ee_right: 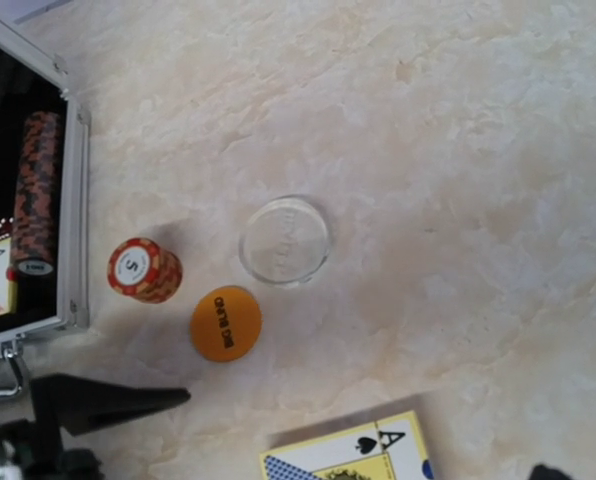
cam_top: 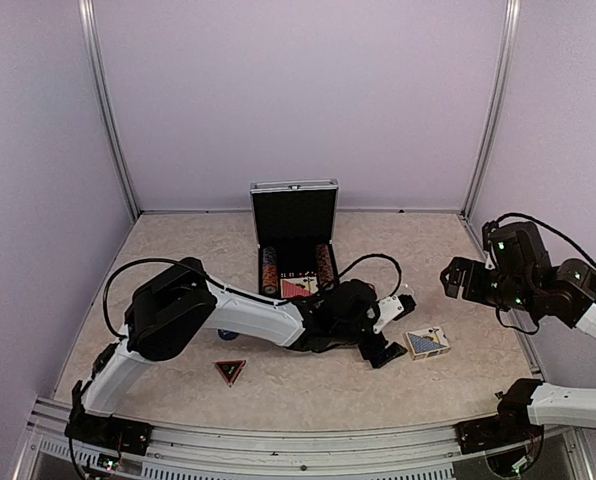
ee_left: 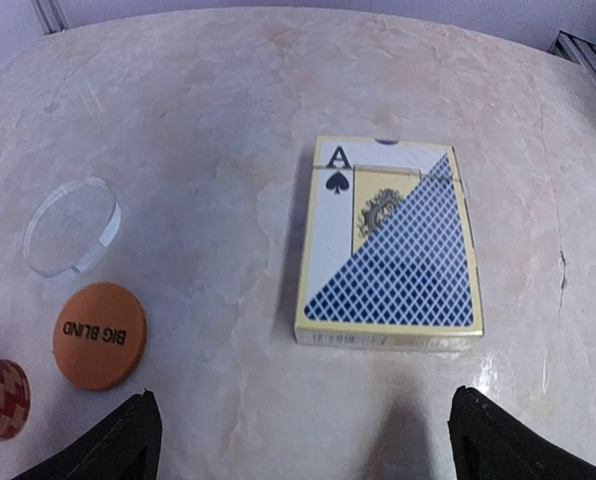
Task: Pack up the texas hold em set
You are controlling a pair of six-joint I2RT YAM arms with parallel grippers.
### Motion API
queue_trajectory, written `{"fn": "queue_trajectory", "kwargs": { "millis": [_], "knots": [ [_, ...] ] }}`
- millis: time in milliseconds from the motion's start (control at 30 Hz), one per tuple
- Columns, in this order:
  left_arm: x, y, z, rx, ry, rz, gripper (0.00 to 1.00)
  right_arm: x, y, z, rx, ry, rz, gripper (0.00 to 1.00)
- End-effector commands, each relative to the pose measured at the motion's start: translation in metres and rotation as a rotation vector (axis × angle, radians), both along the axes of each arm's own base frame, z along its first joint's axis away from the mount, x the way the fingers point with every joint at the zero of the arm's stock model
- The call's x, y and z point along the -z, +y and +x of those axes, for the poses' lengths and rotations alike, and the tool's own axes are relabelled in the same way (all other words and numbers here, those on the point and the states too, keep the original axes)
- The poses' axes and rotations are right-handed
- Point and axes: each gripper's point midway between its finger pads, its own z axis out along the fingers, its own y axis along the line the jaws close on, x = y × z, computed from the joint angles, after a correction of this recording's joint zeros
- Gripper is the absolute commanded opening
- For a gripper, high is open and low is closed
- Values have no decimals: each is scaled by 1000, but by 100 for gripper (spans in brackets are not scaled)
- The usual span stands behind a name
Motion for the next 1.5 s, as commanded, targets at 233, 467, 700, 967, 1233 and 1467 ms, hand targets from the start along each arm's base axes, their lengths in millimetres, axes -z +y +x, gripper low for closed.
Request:
{"fn": "queue_trajectory", "kwargs": {
  "millis": [233, 467, 700, 967, 1233, 1467],
  "knots": [
    [-16, 6, -6, -23, 41, -84, 99, 50, 20, 8, -33, 147, -40, 100],
    [-33, 50, -14, -108, 49, -109, 99, 97, 20, 9, -1, 251, -33, 100],
    [-58, 91, -19, -214, 18, -115, 99, 148, 14, 8, 27, 344, 64, 100],
    [-73, 139, -26, -318, 19, -120, 99, 179, 27, 13, -26, 389, 128, 100],
    [-71, 182, -17, -416, -24, -67, 99, 172, 58, 11, -162, 359, 160, 100],
    [-76, 190, -2, -445, -39, -60, 99, 172, 57, 18, -156, 372, 80, 100]
  ]
}}
